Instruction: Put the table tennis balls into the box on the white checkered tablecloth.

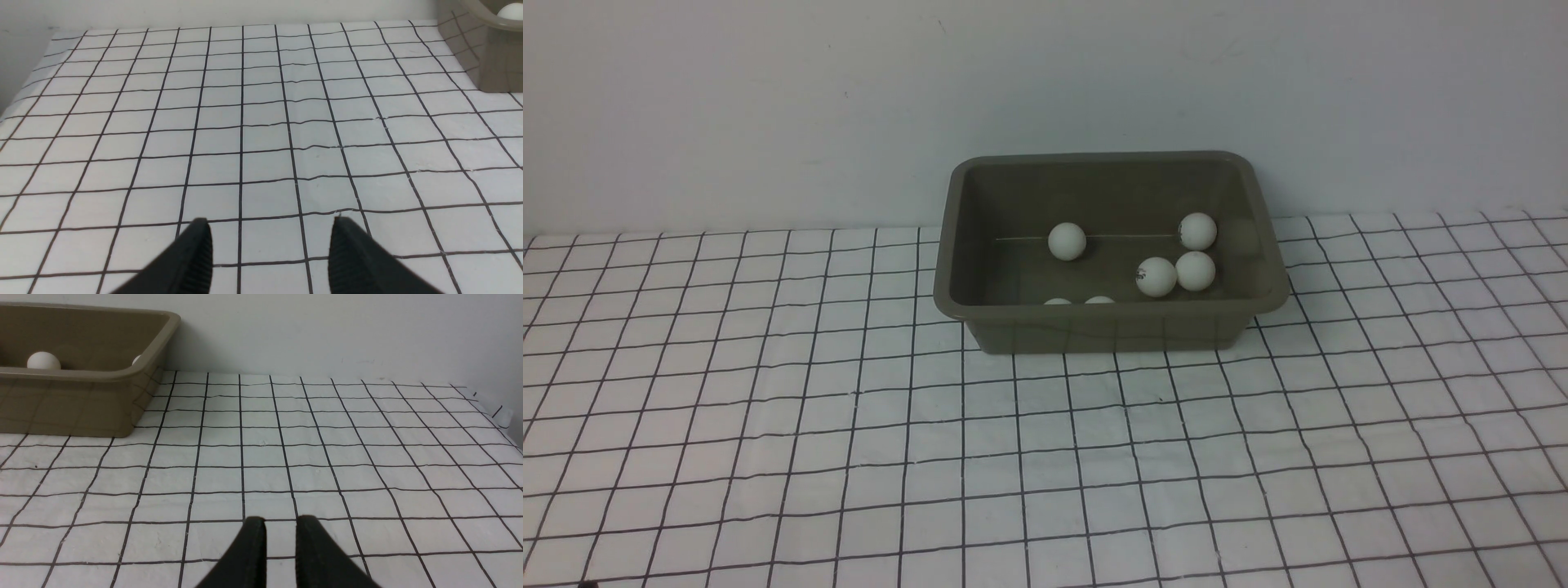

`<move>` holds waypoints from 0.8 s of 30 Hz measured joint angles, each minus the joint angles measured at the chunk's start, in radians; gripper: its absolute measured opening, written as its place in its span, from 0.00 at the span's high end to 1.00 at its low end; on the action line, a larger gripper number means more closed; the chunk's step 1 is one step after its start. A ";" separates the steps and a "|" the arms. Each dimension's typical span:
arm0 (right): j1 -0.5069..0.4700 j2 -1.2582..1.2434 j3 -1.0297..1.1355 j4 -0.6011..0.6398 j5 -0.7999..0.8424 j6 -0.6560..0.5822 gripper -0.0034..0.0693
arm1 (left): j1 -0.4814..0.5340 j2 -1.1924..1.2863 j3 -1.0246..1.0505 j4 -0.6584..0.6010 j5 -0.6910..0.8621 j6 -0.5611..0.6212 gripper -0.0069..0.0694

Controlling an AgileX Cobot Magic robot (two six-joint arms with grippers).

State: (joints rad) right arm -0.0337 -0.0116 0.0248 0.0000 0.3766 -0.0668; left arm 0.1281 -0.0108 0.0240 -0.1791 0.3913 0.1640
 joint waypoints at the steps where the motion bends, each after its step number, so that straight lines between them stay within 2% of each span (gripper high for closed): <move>1: 0.000 0.000 0.000 0.000 0.000 0.000 0.82 | 0.000 0.000 0.000 0.000 0.000 0.000 0.45; 24: 0.000 0.000 0.000 0.000 0.000 0.001 0.82 | -0.010 0.000 0.000 0.000 0.000 0.000 0.45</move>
State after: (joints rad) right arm -0.0337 -0.0116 0.0248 0.0000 0.3766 -0.0660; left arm 0.1177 -0.0108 0.0240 -0.1791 0.3913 0.1640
